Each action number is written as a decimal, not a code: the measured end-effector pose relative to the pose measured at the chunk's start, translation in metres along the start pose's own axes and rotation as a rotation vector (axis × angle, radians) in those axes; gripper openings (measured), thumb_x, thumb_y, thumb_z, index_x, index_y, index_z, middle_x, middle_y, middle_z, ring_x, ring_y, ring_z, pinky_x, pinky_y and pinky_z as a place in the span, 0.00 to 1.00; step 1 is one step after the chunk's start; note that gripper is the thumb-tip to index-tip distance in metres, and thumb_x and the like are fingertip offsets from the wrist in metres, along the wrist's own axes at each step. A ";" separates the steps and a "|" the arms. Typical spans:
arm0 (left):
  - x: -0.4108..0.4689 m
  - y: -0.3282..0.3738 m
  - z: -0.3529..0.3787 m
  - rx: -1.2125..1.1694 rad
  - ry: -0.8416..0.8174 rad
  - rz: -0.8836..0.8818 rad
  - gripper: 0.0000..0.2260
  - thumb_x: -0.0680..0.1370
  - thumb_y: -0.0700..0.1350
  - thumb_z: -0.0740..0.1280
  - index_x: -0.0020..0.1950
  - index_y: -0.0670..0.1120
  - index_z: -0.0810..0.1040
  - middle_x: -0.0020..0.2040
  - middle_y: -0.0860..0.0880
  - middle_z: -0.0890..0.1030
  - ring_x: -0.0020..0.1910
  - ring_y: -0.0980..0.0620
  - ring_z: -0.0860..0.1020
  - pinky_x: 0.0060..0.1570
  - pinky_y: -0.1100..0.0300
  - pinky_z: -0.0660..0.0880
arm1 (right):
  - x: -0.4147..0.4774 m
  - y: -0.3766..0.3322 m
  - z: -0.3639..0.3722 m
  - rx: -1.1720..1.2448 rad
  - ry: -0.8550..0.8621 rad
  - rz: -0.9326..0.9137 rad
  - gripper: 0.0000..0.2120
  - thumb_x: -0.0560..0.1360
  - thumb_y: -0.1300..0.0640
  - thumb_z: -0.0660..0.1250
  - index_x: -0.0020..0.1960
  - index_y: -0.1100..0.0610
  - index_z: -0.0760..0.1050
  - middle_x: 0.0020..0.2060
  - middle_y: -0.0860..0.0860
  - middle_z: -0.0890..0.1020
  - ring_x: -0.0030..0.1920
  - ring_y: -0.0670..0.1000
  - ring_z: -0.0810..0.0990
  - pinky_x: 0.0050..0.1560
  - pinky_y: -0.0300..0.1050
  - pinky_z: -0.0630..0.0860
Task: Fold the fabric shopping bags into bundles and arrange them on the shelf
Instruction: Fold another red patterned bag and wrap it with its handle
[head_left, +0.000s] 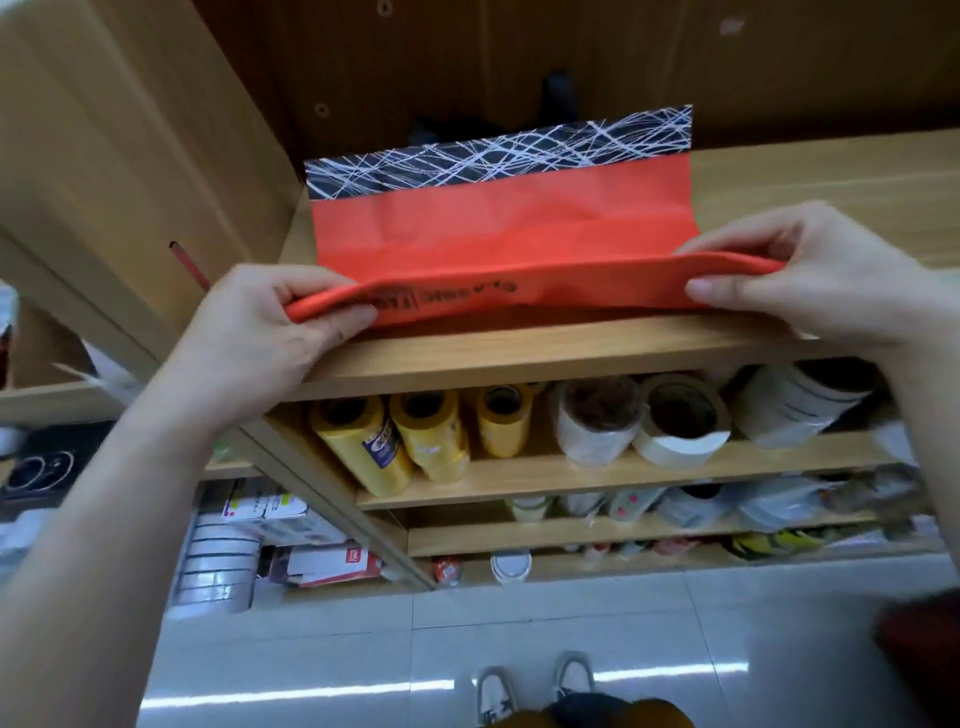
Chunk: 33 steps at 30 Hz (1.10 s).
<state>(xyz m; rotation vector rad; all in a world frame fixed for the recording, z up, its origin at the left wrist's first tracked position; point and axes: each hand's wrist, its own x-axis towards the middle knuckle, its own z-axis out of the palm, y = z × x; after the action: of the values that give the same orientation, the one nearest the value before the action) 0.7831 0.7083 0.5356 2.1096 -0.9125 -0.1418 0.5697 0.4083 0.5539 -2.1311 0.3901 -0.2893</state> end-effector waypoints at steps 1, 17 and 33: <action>0.002 0.001 0.004 -0.031 0.101 -0.023 0.03 0.73 0.49 0.74 0.40 0.55 0.83 0.32 0.60 0.80 0.32 0.64 0.75 0.33 0.74 0.68 | 0.002 0.003 0.002 0.081 0.093 0.030 0.11 0.62 0.51 0.75 0.44 0.40 0.83 0.44 0.41 0.85 0.46 0.38 0.82 0.48 0.32 0.76; 0.022 0.000 0.028 0.535 -0.162 0.297 0.23 0.78 0.61 0.58 0.70 0.55 0.74 0.73 0.51 0.70 0.75 0.48 0.64 0.72 0.38 0.60 | 0.020 0.001 0.053 -0.827 0.233 -0.175 0.26 0.75 0.41 0.64 0.71 0.47 0.70 0.70 0.56 0.70 0.70 0.60 0.68 0.63 0.64 0.70; -0.007 0.015 0.006 -0.010 0.149 -0.102 0.02 0.75 0.48 0.73 0.42 0.53 0.81 0.35 0.58 0.80 0.38 0.63 0.76 0.35 0.73 0.68 | 0.008 -0.003 -0.019 -0.083 -0.153 0.036 0.08 0.66 0.44 0.76 0.46 0.38 0.85 0.45 0.42 0.86 0.47 0.40 0.82 0.50 0.32 0.76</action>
<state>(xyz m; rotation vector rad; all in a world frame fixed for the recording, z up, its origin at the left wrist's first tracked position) 0.7677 0.7030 0.5413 2.1264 -0.7149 -0.0404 0.5710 0.3923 0.5672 -2.2081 0.3565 -0.0893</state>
